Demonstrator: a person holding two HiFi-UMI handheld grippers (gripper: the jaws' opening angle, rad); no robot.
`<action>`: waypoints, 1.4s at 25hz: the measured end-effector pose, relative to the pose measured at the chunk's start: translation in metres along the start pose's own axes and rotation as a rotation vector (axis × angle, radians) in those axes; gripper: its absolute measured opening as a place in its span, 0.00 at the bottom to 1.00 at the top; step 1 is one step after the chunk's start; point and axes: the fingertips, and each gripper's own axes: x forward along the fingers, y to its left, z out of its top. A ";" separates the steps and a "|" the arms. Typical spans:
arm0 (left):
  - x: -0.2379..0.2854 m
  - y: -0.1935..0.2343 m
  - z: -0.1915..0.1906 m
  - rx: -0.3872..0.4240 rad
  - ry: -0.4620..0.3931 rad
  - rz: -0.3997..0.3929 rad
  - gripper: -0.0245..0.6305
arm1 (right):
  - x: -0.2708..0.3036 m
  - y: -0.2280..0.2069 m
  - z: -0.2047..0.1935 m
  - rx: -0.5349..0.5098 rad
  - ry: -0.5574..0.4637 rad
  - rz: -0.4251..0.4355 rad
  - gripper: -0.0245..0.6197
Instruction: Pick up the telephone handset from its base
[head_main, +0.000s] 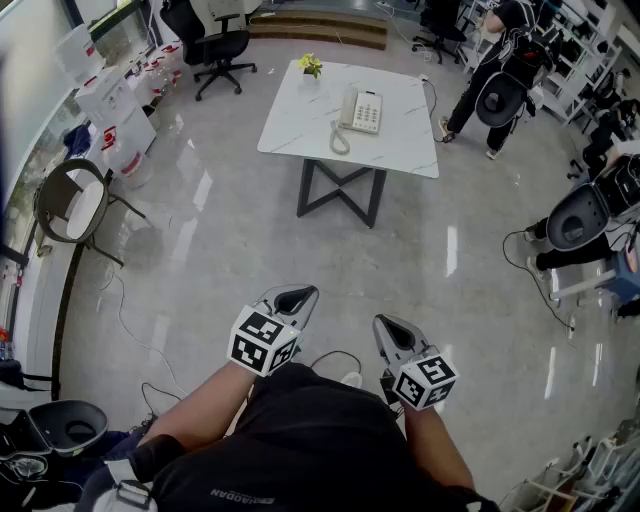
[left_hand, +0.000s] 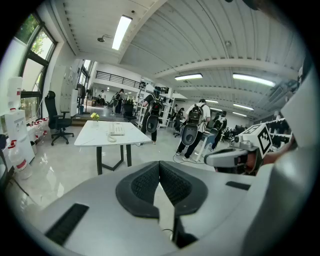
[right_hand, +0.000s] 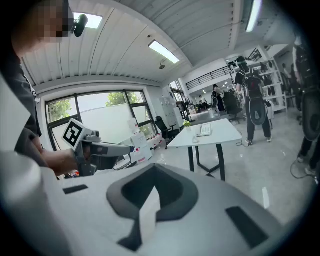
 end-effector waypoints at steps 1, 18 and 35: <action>0.000 0.000 0.000 0.000 -0.001 -0.001 0.04 | 0.000 0.001 0.000 -0.001 0.000 0.001 0.04; -0.002 0.008 -0.003 -0.008 0.016 -0.012 0.04 | 0.011 0.012 0.007 0.011 -0.015 0.024 0.04; -0.023 0.073 0.002 -0.022 0.011 -0.064 0.04 | 0.075 0.051 0.013 0.005 0.006 -0.012 0.04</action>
